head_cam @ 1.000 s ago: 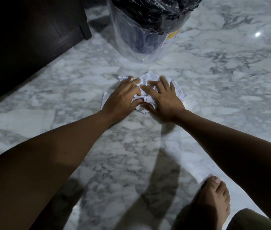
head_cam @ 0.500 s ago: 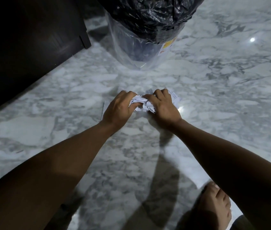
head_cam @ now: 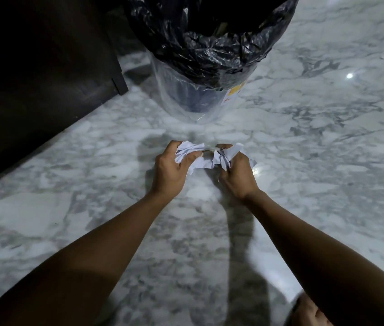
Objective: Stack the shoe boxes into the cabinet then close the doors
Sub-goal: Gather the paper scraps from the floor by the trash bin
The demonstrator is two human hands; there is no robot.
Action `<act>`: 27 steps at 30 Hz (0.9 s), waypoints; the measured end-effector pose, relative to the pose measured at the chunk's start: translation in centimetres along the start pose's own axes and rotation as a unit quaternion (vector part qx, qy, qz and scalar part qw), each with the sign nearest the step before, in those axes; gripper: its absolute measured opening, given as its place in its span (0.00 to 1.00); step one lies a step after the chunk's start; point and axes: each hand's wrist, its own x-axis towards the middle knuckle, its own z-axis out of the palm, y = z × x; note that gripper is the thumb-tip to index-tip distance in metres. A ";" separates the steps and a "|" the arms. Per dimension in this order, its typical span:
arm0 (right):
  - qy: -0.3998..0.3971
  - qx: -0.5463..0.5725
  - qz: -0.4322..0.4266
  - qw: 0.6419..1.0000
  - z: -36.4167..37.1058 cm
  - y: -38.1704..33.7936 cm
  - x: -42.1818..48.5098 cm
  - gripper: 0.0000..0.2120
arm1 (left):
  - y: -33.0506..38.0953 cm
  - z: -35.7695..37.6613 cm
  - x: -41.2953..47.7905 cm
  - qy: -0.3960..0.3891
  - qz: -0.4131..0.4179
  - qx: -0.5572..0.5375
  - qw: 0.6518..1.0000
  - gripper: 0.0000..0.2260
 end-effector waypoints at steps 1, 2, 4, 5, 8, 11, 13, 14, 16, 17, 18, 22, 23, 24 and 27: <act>0.009 0.012 0.021 1.000 0.0 -0.1 0.0 0.12 | 0.1 0.0 0.1 0.019 -0.007 -0.008 1.000 0.16; 0.019 0.021 0.034 0.999 0.0 -0.2 0.0 0.12 | 0.2 0.0 0.1 0.038 -0.012 -0.017 0.999 0.17; 0.049 0.033 0.045 0.997 0.3 -0.1 0.2 0.12 | 0.5 0.0 0.3 0.061 -0.027 -0.035 0.997 0.15; 0.067 0.044 0.053 0.995 0.5 0.0 0.4 0.12 | 0.6 0.0 0.4 0.068 -0.039 -0.043 0.996 0.11; 0.110 0.117 0.076 0.984 0.9 -0.2 1.0 0.14 | 1.1 0.1 0.9 0.098 -0.056 -0.051 0.992 0.06; 0.157 0.145 0.082 0.974 0.4 -1.9 1.6 0.18 | 2.3 0.0 1.7 0.128 -0.055 -0.055 0.989 0.07; 0.189 0.153 0.075 0.967 -0.2 -3.1 1.7 0.19 | 3.7 -0.3 2.0 0.139 -0.042 -0.049 0.988 0.07; 0.198 0.163 0.073 0.964 -0.6 -3.8 1.6 0.19 | 4.7 -0.6 2.1 0.141 -0.034 -0.046 0.988 0.07; 0.209 0.174 0.065 0.960 -1.5 -5.0 1.4 0.18 | 6.7 -1.2 2.0 0.141 -0.022 -0.043 0.989 0.07; 0.212 0.175 0.062 0.959 -2.0 -5.8 1.3 0.18 | 7.7 -1.6 1.9 0.142 -0.017 -0.042 0.989 0.07; 0.217 0.176 0.060 0.958 -2.5 -6.6 1.1 0.17 | 8.7 -2.0 1.7 0.143 -0.013 -0.042 0.989 0.08; 0.251 0.175 0.042 0.951 -5.1 -11.2 0.2 0.15 | 13.6 -4.3 1.2 0.154 -0.004 -0.046 0.987 0.10; 0.254 0.176 0.035 0.951 -6.0 -12.6 -0.1 0.14 | 15.2 -4.9 1.2 0.157 0.002 -0.048 0.986 0.10; 0.256 0.174 0.029 0.951 -6.9 -14.1 -0.4 0.14 | 16.8 -5.6 1.2 0.161 0.013 -0.048 0.986 0.10; 0.256 0.175 0.009 0.951 -9.7 -18.4 -1.4 0.18 | 21.8 -7.7 1.0 0.176 0.054 -0.041 0.982 0.09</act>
